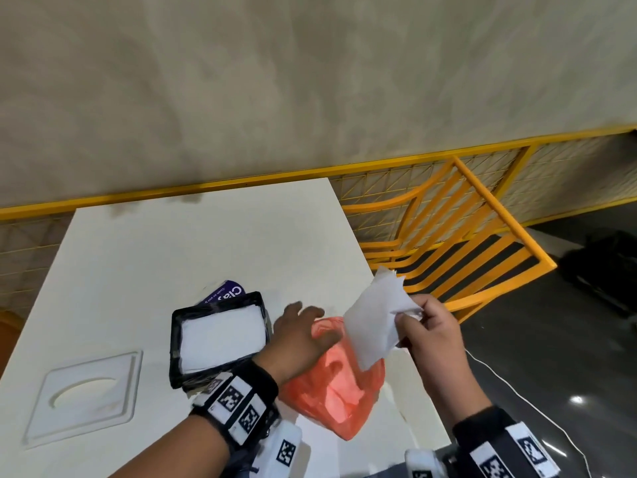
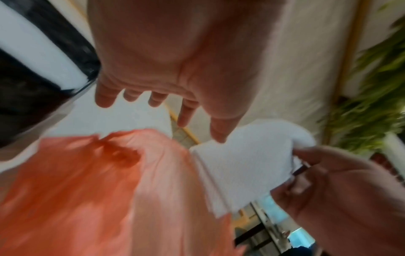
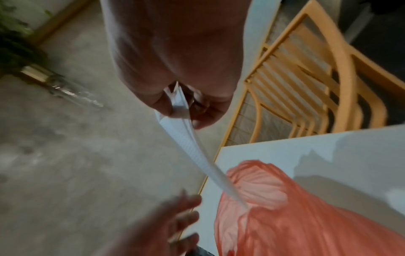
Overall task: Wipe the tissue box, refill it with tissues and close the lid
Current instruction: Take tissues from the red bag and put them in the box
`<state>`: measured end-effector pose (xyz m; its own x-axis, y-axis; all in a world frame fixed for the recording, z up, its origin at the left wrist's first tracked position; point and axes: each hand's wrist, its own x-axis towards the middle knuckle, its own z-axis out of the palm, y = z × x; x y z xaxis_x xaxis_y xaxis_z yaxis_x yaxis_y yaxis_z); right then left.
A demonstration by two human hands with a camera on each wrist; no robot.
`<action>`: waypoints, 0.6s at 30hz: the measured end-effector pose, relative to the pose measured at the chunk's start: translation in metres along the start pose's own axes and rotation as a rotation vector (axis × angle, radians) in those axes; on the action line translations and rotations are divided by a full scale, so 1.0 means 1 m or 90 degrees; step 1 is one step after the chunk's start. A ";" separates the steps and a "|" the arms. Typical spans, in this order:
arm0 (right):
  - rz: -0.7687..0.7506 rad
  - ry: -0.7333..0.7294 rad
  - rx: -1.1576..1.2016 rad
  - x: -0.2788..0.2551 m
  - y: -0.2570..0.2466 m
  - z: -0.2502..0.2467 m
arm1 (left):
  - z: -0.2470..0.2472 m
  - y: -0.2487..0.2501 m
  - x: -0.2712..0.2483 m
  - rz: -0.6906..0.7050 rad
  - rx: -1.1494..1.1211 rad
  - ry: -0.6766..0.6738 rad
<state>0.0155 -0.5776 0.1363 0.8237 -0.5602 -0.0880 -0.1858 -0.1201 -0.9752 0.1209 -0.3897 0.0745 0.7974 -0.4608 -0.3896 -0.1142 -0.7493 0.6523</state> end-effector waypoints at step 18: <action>-0.221 -0.194 -0.153 -0.015 -0.034 0.114 | -0.106 -0.046 -0.063 -0.173 -0.833 0.027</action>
<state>0.0698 -0.4719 0.1474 0.9705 -0.1943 0.1428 0.0380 -0.4616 -0.8863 0.1385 -0.2755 0.1379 0.7246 -0.3375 -0.6009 0.6790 0.2004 0.7062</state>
